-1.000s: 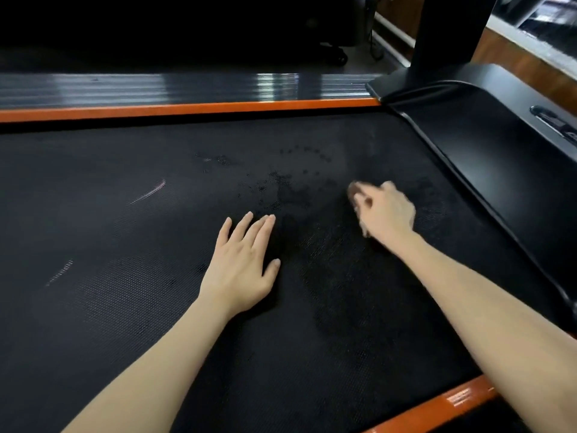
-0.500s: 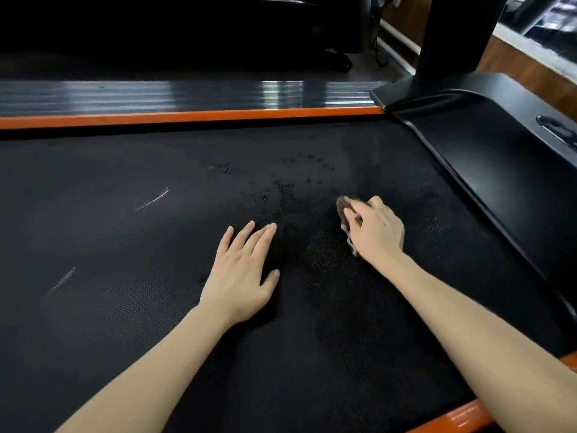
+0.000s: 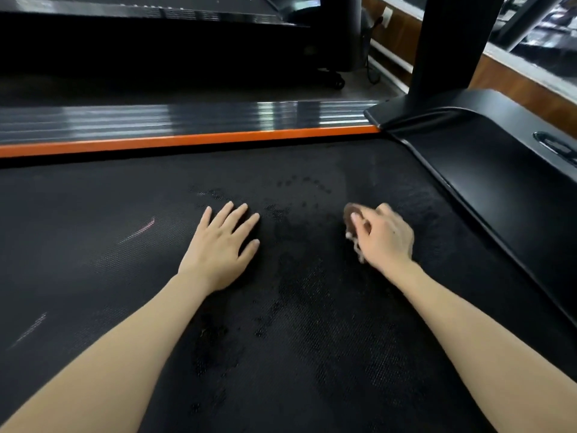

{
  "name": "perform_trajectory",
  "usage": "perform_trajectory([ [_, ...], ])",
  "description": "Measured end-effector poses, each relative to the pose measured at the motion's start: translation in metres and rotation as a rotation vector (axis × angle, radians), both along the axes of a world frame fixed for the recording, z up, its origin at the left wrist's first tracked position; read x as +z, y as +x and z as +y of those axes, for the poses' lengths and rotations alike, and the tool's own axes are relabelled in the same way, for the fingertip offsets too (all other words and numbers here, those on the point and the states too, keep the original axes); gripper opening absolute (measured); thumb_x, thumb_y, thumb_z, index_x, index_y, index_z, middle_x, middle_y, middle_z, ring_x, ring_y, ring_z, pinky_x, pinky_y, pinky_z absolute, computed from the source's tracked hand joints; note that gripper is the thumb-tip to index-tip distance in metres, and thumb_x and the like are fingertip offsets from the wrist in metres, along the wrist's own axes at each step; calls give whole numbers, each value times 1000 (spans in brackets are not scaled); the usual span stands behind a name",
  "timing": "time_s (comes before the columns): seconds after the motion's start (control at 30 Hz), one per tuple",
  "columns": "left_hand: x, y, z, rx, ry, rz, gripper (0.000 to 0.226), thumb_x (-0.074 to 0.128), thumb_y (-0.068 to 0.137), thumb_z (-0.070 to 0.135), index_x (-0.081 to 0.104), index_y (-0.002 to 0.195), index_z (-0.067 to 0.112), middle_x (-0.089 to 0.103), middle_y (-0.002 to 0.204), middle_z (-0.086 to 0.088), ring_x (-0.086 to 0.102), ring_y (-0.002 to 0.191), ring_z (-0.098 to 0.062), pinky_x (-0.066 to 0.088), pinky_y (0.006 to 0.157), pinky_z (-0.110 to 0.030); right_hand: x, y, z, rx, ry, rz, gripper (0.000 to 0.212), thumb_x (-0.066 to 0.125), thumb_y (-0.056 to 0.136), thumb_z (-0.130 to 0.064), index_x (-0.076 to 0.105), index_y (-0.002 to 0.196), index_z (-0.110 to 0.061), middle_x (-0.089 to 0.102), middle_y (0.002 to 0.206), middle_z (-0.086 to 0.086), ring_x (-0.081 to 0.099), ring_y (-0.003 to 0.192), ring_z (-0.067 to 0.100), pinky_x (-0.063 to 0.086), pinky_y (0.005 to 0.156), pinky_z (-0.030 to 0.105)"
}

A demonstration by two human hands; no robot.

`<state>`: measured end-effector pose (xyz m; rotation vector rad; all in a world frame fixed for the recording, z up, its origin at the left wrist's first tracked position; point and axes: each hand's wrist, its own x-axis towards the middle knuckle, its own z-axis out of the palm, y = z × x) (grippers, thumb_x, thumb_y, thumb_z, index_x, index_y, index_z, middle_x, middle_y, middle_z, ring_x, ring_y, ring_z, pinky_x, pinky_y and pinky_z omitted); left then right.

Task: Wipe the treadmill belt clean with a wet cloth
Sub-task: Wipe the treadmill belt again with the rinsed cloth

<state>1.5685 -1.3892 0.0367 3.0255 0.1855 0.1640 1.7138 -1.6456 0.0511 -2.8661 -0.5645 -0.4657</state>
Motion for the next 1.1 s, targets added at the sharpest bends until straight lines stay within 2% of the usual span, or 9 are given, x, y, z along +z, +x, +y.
perform_trajectory([
  [0.1, -1, 0, 1, 6, -14, -34, 75, 3, 85, 57, 31, 147, 28, 26, 155, -1, 14, 145, -22, 4, 118, -44, 12, 33, 19, -273, 109, 87, 47, 32, 97, -52, 64, 118, -25, 53, 106, 10, 55, 95, 32, 42, 79, 38],
  [0.17, -2, 2, 2, 1, -40, -48, 72, 8, 86, 57, 37, 144, 26, 32, 152, -2, 19, 144, -23, 7, 117, -45, 14, 24, 48, -268, 79, 105, 57, 33, 89, -66, 64, 114, -26, 53, 106, 10, 56, 94, 33, 45, 80, 38],
  [0.33, -7, 2, 8, 9, -105, -94, 71, 12, 86, 48, 36, 145, 16, 35, 151, 1, 21, 143, -18, 8, 117, -40, -5, -89, 84, 431, 106, 8, 55, 53, 75, -65, 68, 111, -26, 55, 84, 5, 59, 68, 26, 48, 58, 34],
  [0.43, -8, 2, 9, 8, -104, -107, 69, 11, 87, 44, 39, 143, 15, 35, 151, 2, 22, 143, -18, 7, 117, -38, -6, -66, 63, 591, 78, -29, 49, 51, 77, -60, 69, 111, -29, 54, 78, 1, 57, 63, 23, 49, 53, 32],
  [0.6, -11, 4, 9, 13, -85, -116, 67, 13, 88, 43, 45, 140, 14, 39, 148, 1, 27, 141, -19, 11, 116, -41, 12, 63, 47, -194, 45, 114, 39, 45, 92, -54, 61, 122, -35, 54, 107, 8, 57, 100, 31, 42, 81, 34],
  [0.67, -12, 6, 8, 18, -73, -123, 65, 15, 89, 41, 48, 138, 13, 43, 146, 0, 31, 140, -21, 12, 115, -41, 16, 69, 60, -289, 68, 164, 39, 43, 94, -49, 60, 124, -30, 52, 113, 11, 55, 104, 33, 42, 86, 37],
  [0.9, -10, 4, 9, 8, -19, -110, 57, 25, 90, 36, 55, 132, 10, 51, 140, -4, 41, 133, -25, 13, 110, -39, -2, -29, 84, 470, 80, 13, 39, 50, 84, -47, 69, 113, -29, 57, 82, 3, 60, 70, 26, 47, 61, 32],
  [1.0, -10, 4, 9, 15, -21, -113, 59, 22, 91, 38, 52, 134, 11, 48, 142, -2, 38, 136, -24, 12, 112, -38, 6, 49, 67, 36, 13, 27, 35, 48, 92, -46, 63, 121, -34, 59, 103, 10, 60, 95, 33, 47, 79, 37],
  [1.1, -10, 5, 7, 21, -22, -119, 60, 21, 90, 38, 51, 135, 12, 47, 143, -2, 37, 137, -23, 20, 114, -43, 21, 115, 41, -474, 6, 157, 41, 39, 97, -43, 58, 125, -20, 52, 120, 17, 54, 108, 37, 42, 87, 41],
])
